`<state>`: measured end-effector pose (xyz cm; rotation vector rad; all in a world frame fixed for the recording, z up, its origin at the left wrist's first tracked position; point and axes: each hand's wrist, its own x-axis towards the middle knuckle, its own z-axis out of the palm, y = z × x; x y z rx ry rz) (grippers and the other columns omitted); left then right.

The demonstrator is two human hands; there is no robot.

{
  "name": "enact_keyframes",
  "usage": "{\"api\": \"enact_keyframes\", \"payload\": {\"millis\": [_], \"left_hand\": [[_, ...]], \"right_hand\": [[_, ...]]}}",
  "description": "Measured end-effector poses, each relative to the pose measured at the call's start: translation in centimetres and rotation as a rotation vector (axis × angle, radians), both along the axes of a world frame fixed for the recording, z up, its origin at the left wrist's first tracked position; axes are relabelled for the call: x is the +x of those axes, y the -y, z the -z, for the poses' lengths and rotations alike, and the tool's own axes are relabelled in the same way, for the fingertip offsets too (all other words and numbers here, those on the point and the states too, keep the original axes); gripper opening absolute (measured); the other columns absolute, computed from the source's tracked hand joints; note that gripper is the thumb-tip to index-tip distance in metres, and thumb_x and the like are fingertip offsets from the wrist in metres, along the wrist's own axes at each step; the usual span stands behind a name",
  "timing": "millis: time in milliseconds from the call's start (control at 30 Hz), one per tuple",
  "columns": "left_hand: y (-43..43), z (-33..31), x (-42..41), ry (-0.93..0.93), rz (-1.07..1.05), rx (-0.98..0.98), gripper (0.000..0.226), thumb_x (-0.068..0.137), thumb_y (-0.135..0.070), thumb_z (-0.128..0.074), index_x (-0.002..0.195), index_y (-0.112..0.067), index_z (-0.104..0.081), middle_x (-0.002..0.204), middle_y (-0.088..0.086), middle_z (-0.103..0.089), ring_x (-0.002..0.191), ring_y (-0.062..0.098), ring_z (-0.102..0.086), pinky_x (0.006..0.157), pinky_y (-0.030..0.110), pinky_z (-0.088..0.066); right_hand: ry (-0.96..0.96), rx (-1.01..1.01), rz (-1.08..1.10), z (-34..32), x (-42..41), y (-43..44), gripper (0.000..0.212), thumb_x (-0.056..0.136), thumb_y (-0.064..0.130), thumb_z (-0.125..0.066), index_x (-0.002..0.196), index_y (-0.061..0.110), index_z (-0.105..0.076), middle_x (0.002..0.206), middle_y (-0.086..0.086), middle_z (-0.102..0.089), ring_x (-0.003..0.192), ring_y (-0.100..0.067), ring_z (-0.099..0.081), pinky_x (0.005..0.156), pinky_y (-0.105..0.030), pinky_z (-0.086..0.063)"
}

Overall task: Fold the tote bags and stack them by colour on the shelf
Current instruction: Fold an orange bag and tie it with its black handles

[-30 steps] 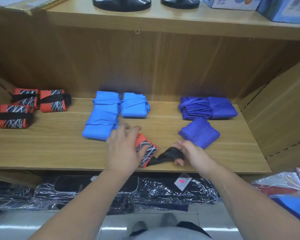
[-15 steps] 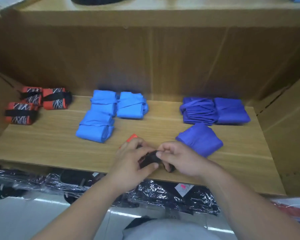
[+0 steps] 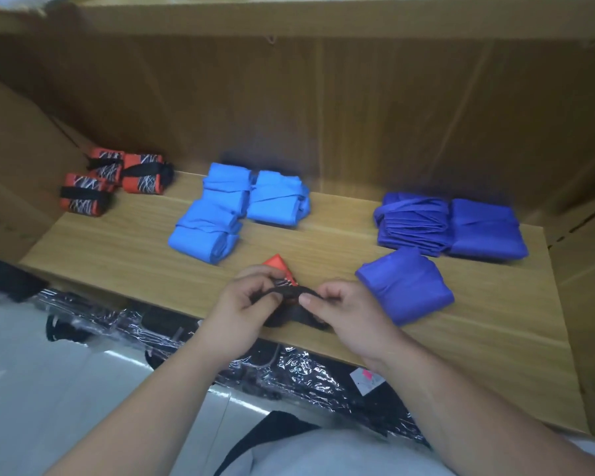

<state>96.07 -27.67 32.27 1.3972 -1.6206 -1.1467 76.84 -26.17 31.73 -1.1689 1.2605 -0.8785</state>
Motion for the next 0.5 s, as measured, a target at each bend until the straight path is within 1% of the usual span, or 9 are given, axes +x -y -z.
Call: {"api": "enact_keyframes", "payload": {"millis": [67, 100, 167, 200, 233, 300, 333, 433, 500], "left_hand": [[-0.1, 0.1, 0.0, -0.012, -0.043, 0.002, 0.023, 0.082, -0.019, -0.062, 0.071, 0.001, -0.062, 0.112, -0.016, -0.065, 0.112, 0.006, -0.060, 0.100, 0.023, -0.042], [-0.2, 0.0, -0.1, -0.013, -0.060, 0.005, 0.024, 0.082, -0.019, -0.061, 0.072, 0.002, -0.063, 0.112, -0.013, -0.065, 0.111, 0.006, -0.061, 0.099, 0.023, -0.043], [-0.2, -0.2, -0.4, -0.014, -0.099, 0.008, 0.016, 0.084, -0.015, -0.063, 0.076, -0.002, -0.067, 0.113, -0.005, -0.065, 0.107, 0.004, -0.062, 0.095, 0.018, -0.043], [-0.2, -0.3, -0.5, -0.007, -0.119, 0.003, 0.010, 0.088, -0.008, -0.064, 0.081, -0.006, -0.070, 0.113, -0.001, -0.064, 0.103, 0.002, -0.062, 0.092, 0.014, -0.043], [-0.2, -0.4, -0.7, 0.012, -0.137, -0.013, 0.012, 0.090, 0.000, -0.063, 0.086, -0.008, -0.071, 0.113, 0.002, -0.062, 0.097, 0.000, -0.062, 0.088, 0.012, -0.043], [-0.3, -0.5, -1.0, 0.054, -0.144, -0.048, 0.024, 0.091, 0.011, -0.061, 0.092, -0.010, -0.071, 0.113, 0.005, -0.057, 0.089, -0.005, -0.061, 0.083, 0.009, -0.044], [-0.3, -0.5, -1.1, 0.069, -0.146, -0.060, 0.028, 0.090, 0.013, -0.061, 0.093, -0.013, -0.070, 0.113, 0.005, -0.056, 0.089, -0.006, -0.061, 0.082, 0.008, -0.044], [-0.6, -0.3, -1.5, 0.106, -0.187, -0.085, 0.031, 0.090, 0.008, -0.064, 0.088, -0.022, -0.069, 0.112, 0.002, -0.054, 0.092, -0.004, -0.060, 0.083, 0.008, -0.044], [-0.9, -0.3, -1.7, 0.059, -0.258, -0.061, 0.027, 0.090, 0.004, -0.067, 0.086, -0.021, -0.071, 0.111, 0.001, -0.054, 0.091, -0.001, -0.062, 0.084, 0.012, -0.046]], "right_hand": [[-0.027, -0.045, 0.041, -0.1, 0.2, -0.1, 0.043, 0.083, 0.044, -0.069, 0.075, 0.002, -0.062, 0.076, -0.003, -0.056, 0.073, -0.011, -0.048, 0.069, -0.033, -0.038], [-0.007, -0.033, 0.061, -0.3, 0.4, -0.2, 0.039, 0.089, 0.040, -0.068, 0.081, 0.002, -0.065, 0.079, -0.005, -0.060, 0.076, -0.011, -0.051, 0.072, -0.034, -0.040], [0.029, 0.028, 0.104, -0.4, 0.5, -0.2, 0.025, 0.098, 0.029, -0.063, 0.089, 0.006, -0.068, 0.090, -0.008, -0.072, 0.084, -0.012, -0.059, 0.081, -0.033, -0.046], [0.021, 0.054, 0.123, -0.3, 0.7, -0.1, 0.024, 0.100, 0.029, -0.060, 0.090, 0.009, -0.069, 0.095, -0.009, -0.074, 0.089, -0.013, -0.062, 0.085, -0.033, -0.047], [0.015, 0.074, 0.134, -0.5, 0.9, -0.1, 0.026, 0.100, 0.033, -0.059, 0.090, 0.011, -0.069, 0.098, -0.008, -0.074, 0.092, -0.014, -0.064, 0.088, -0.035, -0.049], [0.052, 0.125, 0.156, -0.8, 1.2, 0.0, 0.032, 0.096, 0.043, -0.058, 0.089, 0.013, -0.068, 0.099, -0.008, -0.074, 0.097, -0.020, -0.069, 0.093, -0.046, -0.053], [0.090, 0.151, 0.178, -0.9, 1.3, 0.2, 0.031, 0.097, 0.042, -0.057, 0.088, 0.014, -0.068, 0.100, -0.008, -0.074, 0.095, -0.020, -0.071, 0.092, -0.048, -0.056], [0.094, 0.208, 0.191, -1.5, 1.3, 0.4, 0.026, 0.105, 0.032, -0.051, 0.096, 0.014, -0.068, 0.102, -0.002, -0.073, 0.074, -0.006, -0.069, 0.089, -0.043, -0.058], [-0.017, 0.186, 0.177, -1.4, 1.3, 0.3, 0.030, 0.104, 0.040, -0.050, 0.097, 0.016, -0.068, 0.103, -0.001, -0.073, 0.081, -0.015, -0.067, 0.091, -0.046, -0.056]]}}
